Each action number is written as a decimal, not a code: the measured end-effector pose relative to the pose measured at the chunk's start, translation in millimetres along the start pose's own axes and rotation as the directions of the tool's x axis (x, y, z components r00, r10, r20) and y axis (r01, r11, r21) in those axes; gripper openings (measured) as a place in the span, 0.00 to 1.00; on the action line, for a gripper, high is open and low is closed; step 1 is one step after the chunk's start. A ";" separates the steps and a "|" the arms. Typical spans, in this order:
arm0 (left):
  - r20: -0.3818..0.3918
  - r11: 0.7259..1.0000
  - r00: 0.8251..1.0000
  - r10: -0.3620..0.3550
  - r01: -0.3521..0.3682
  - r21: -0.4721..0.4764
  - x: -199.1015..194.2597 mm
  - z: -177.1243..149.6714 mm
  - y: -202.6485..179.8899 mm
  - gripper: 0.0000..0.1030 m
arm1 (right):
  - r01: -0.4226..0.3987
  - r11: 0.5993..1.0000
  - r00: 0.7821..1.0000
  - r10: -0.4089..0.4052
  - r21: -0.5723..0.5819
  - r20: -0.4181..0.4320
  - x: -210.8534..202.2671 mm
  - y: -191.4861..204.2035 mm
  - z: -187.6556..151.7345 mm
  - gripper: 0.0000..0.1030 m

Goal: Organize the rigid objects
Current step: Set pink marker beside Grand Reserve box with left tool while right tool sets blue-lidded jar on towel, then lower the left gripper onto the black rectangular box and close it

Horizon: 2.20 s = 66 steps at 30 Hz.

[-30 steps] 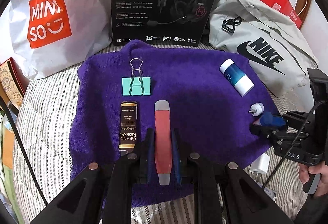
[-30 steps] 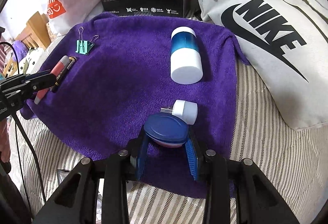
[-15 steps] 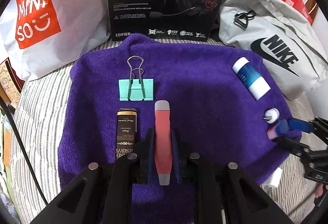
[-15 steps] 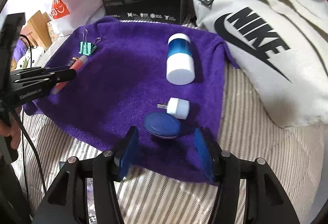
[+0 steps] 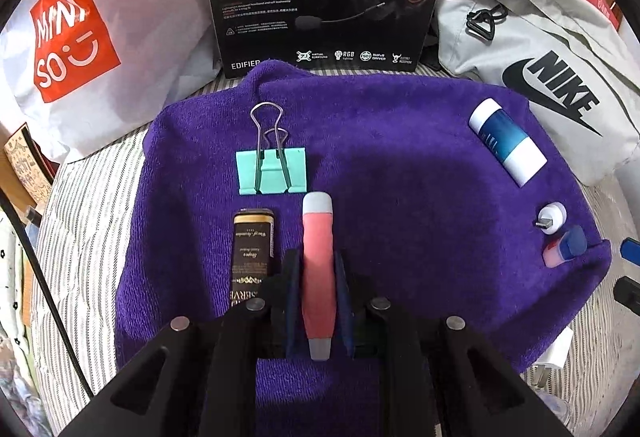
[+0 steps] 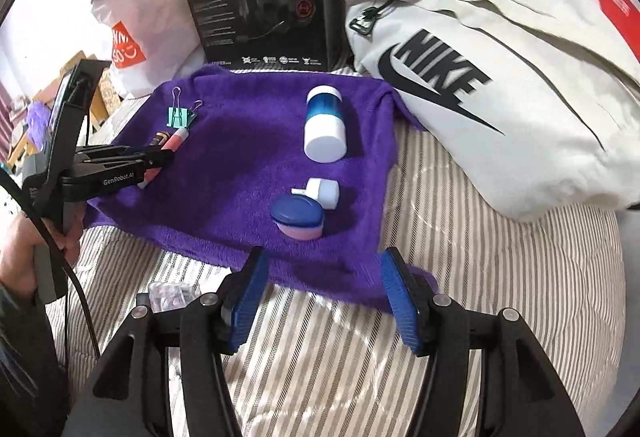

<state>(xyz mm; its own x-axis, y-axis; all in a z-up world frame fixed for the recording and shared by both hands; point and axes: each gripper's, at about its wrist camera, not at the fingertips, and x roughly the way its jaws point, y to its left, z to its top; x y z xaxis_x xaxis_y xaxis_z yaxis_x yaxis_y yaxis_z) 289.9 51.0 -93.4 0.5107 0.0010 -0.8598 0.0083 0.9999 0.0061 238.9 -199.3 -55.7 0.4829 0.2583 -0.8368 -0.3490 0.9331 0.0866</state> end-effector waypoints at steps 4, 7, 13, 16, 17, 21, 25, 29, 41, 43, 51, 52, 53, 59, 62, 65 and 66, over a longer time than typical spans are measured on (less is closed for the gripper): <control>-0.013 0.999 0.999 -0.038 0.038 -0.020 -4.6 -5.6 -1.3 0.35 | -0.006 1.000 1.000 0.006 0.031 0.009 -7.3 -6.1 -11.3 0.56; -0.011 0.999 0.999 -0.030 0.030 -0.035 -11.8 -10.1 -2.4 0.36 | -0.004 0.999 1.000 0.003 0.053 0.011 -12.5 -9.4 -20.8 0.56; 0.044 0.998 0.998 -0.044 0.045 -0.036 -52.8 -24.6 -12.2 0.51 | -0.014 0.996 1.000 0.012 0.093 0.017 -28.1 -12.8 -44.0 0.56; 0.073 0.996 0.994 -0.079 0.083 -0.040 -73.8 -40.7 -21.4 0.56 | -0.022 0.992 1.000 0.020 0.121 0.020 -35.2 -15.1 -55.4 0.56; 0.075 0.995 0.993 -0.094 0.097 -0.040 -78.7 -46.8 -24.3 0.56 | -0.027 0.991 0.999 0.024 0.131 0.023 -38.2 -15.3 -59.7 0.56; 0.064 0.992 0.991 -0.118 0.120 -0.032 -92.3 -73.7 -36.9 0.57 | -0.026 0.990 0.999 0.022 0.138 0.030 -50.0 -12.3 -72.3 0.56; 0.040 0.988 0.987 -0.154 0.155 -0.024 -101.1 -102.0 -51.1 0.57 | -0.016 0.991 0.999 0.010 0.134 0.048 -63.6 -7.0 -81.4 0.57; 0.012 0.992 0.992 -0.127 0.127 -0.002 -102.7 -124.9 -60.2 0.58 | -0.015 0.992 0.998 0.007 0.124 0.064 -74.6 0.1 -88.5 0.59; -0.052 0.992 0.991 -0.126 0.125 -0.014 -75.9 -144.6 -81.9 0.58 | -0.014 0.995 0.998 0.009 0.101 0.058 -86.1 9.0 -103.9 0.61; -0.051 0.996 0.995 -0.089 0.089 0.014 -75.1 -144.3 -88.2 0.59 | -0.017 0.995 0.999 0.012 0.096 0.052 -85.6 11.2 -106.1 0.61; -0.024 0.998 0.998 0.057 -0.056 0.035 -84.0 -152.6 -56.9 0.68 | -0.012 0.997 1.000 0.010 0.070 0.029 -81.4 17.9 -110.7 0.61; -0.018 0.998 0.998 0.052 -0.051 0.024 -84.4 -152.1 -51.2 0.68 | -0.014 0.997 1.000 0.013 0.069 0.026 -80.2 18.1 -110.7 0.61; -0.012 0.999 0.999 0.038 -0.037 0.019 -84.2 -151.1 -47.3 0.67 | -0.016 0.997 1.000 0.014 0.069 0.022 -78.9 18.2 -110.4 0.61; -0.001 0.991 1.000 -0.017 0.017 0.132 -75.1 -149.1 -63.9 0.47 | -0.024 0.998 1.000 0.023 0.065 0.008 -70.6 21.6 -107.2 0.61; 0.010 0.985 0.999 -0.033 0.030 0.172 -76.1 -149.3 -70.8 0.38 | -0.018 0.998 1.000 0.019 0.058 -0.003 -67.8 23.0 -107.4 0.61; 0.012 0.982 0.998 -0.058 0.055 0.178 -75.8 -148.3 -73.1 0.34 | -0.013 0.998 1.000 0.013 0.067 -0.009 -65.0 19.7 -107.1 0.61; 0.014 0.981 0.998 -0.061 0.057 0.183 -75.9 -148.2 -74.2 0.30 | -0.013 0.997 1.000 0.014 0.072 -0.010 -63.5 18.8 -106.1 0.61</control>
<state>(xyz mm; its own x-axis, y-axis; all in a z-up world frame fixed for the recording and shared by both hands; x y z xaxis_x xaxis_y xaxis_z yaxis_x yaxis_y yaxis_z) 123.1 -21.7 -104.3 0.5212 -0.0601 -0.8513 0.1946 0.9796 0.0499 116.4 -224.7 -58.3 0.4696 0.2690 -0.8409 -0.2967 0.9451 0.1366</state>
